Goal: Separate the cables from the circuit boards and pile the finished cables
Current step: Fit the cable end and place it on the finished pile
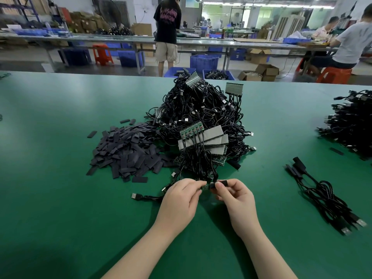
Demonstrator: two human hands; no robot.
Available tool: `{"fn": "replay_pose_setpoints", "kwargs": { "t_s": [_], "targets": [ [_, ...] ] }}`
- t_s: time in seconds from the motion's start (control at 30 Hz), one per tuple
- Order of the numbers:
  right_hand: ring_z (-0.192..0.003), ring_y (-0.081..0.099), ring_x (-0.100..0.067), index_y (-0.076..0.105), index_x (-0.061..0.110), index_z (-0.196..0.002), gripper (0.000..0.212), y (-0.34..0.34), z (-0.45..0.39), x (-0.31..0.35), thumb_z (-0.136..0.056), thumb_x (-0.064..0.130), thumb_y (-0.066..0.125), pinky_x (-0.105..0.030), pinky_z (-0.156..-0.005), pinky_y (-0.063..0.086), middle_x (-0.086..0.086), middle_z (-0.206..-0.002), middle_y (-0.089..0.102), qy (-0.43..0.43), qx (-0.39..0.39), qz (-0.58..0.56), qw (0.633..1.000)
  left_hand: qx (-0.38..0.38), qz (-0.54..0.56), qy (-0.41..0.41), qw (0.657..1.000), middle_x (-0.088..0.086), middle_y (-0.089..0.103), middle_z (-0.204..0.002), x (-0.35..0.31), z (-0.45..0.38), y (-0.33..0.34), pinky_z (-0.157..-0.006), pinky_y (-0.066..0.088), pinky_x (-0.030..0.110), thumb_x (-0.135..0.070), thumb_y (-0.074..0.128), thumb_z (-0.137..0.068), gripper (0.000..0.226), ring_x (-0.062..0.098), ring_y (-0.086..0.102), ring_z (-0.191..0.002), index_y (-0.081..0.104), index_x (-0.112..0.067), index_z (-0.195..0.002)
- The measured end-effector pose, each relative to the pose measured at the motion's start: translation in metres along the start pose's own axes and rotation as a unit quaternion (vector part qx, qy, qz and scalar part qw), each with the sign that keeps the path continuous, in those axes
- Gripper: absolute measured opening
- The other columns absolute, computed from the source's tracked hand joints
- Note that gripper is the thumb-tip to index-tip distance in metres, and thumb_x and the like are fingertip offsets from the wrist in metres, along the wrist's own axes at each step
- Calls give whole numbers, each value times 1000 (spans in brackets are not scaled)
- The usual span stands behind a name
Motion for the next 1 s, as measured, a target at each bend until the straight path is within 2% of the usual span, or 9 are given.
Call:
{"fn": "replay_pose_setpoints", "kwargs": {
  "t_s": [0.17, 0.37, 0.43, 0.53, 0.67, 0.83, 1.0],
  "targets": [
    [-85, 74, -20, 71, 15, -85, 11, 0, 0, 0, -90, 6, 69, -20, -69, 56, -8, -87, 77, -1, -4, -5, 1000, 11, 7, -11, 1000, -11, 69, -112, 0, 0, 0, -94, 49, 33, -20, 61, -94, 29, 7, 62, -104, 66, -23, -122],
    [-88, 75, -20, 68, 10, -91, 4, -1, -1, -2, -91, 6, 67, -20, -69, 55, -8, -93, 78, 2, 12, -25, 1000, 12, -4, -14, 1000, -10, 71, -105, -1, 0, 0, -89, 47, 27, -23, 61, -93, 28, 8, 63, -95, 65, -23, -121],
    [-89, 75, -20, 69, 11, -91, 3, -1, -2, -2, -89, 13, 69, -20, -70, 55, -9, -94, 78, 3, 18, -30, 999, 12, -8, -16, 1000, -11, 71, -102, 0, 0, 0, -87, 42, 24, -24, 61, -93, 26, 7, 63, -92, 66, -24, -119],
    [-89, 75, -21, 71, 14, -89, 16, -1, -2, -2, -79, 26, 72, -20, -70, 56, -9, -95, 78, 1, 25, -36, 999, 1, -12, -24, 1000, -12, 72, -95, 0, -1, 0, -83, 36, 18, -25, 63, -91, 24, 5, 60, -84, 67, -25, -115],
    [-90, 75, -22, 73, 19, -86, 13, -1, -1, -2, -77, 28, 73, -21, -70, 56, -10, -96, 77, -1, 34, -42, 999, -12, -12, -24, 1000, -12, 72, -91, -2, -1, -1, -80, 34, 16, -24, 63, -90, 23, 7, 56, -85, 69, -23, -113],
    [-90, 75, -20, 76, 28, -85, 9, 0, 0, 0, -77, 29, 73, -20, -71, 55, -9, -95, 78, -1, 39, -38, 999, -8, -6, -30, 1000, -12, 71, -87, -2, -1, -3, -80, 36, 20, -22, 67, -90, 24, 6, 56, -83, 69, -23, -114],
    [-90, 75, -20, 76, 29, -87, 11, 0, 0, 0, -77, 29, 73, -20, -71, 56, -8, -96, 78, 1, 35, -39, 999, -12, -15, 0, 1000, -14, 63, -69, -6, -1, -5, -73, 29, 13, -21, 70, -86, 25, 7, 49, -76, 70, -22, -111]
  ]
}}
Point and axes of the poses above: each hand's wrist, its own z-axis away from the middle knuckle, its own y-axis out of the palm, x = y × z, the point moved 2 cm from there along -z, towards the middle knuckle
